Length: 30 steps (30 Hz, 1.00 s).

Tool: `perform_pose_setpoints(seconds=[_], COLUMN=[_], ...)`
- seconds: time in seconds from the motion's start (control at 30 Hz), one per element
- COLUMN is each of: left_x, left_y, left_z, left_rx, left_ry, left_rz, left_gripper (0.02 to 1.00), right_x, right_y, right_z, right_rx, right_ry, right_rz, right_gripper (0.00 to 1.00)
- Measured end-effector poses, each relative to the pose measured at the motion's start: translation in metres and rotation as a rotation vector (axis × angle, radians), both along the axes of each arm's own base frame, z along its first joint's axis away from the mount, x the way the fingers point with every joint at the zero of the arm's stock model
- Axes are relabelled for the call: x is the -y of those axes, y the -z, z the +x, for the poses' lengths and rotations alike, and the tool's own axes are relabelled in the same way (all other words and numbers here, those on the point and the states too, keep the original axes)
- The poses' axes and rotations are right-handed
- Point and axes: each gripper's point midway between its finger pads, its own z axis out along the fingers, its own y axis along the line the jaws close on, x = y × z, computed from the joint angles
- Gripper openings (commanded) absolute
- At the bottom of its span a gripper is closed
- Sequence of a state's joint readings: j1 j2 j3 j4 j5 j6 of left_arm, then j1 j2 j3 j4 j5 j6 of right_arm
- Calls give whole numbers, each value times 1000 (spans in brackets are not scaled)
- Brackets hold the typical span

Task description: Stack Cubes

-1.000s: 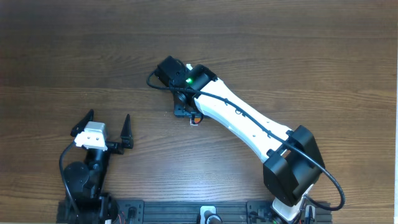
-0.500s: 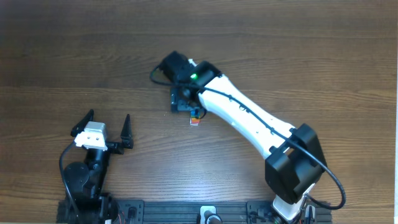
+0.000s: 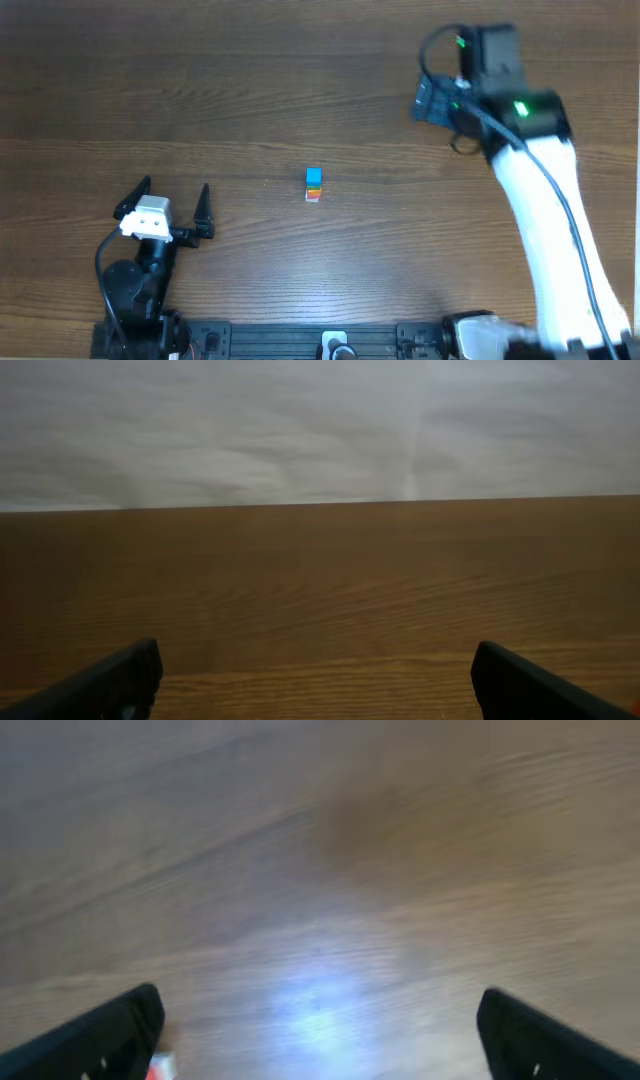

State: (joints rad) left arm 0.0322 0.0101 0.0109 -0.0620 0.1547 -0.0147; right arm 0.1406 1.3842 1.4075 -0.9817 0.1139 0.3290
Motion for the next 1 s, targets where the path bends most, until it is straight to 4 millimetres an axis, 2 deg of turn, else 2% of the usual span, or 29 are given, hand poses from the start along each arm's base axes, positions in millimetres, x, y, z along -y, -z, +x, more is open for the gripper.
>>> perform_pose_setpoints(seconds=[0.17, 0.3, 0.47, 0.6, 0.77, 0.87, 1.0], left_x=[0, 0, 0, 0, 0, 0, 0], left_y=[0, 0, 0, 0, 0, 0, 0], left_z=[0, 0, 0, 0, 0, 0, 0], left_rx=[0, 0, 0, 0, 0, 0, 0], left_ry=[0, 0, 0, 0, 0, 0, 0], left_rz=[0, 0, 0, 0, 0, 0, 0], left_gripper=[1000, 1000, 1000, 1000, 1000, 1000, 1000], right_x=[10, 28, 40, 38, 31, 31, 29], right_y=[13, 23, 20, 15, 14, 21, 42], right_z=[-39, -70, -104, -114, -118, -117, -114], right_rx=[139, 289, 505, 683, 853, 898, 895], right_ry=[-42, -8, 20, -4, -58, -68, -89], right_rz=[-37, -49, -61, -69, -92, -107, -120], right_gripper=[991, 991, 991, 993, 991, 991, 991])
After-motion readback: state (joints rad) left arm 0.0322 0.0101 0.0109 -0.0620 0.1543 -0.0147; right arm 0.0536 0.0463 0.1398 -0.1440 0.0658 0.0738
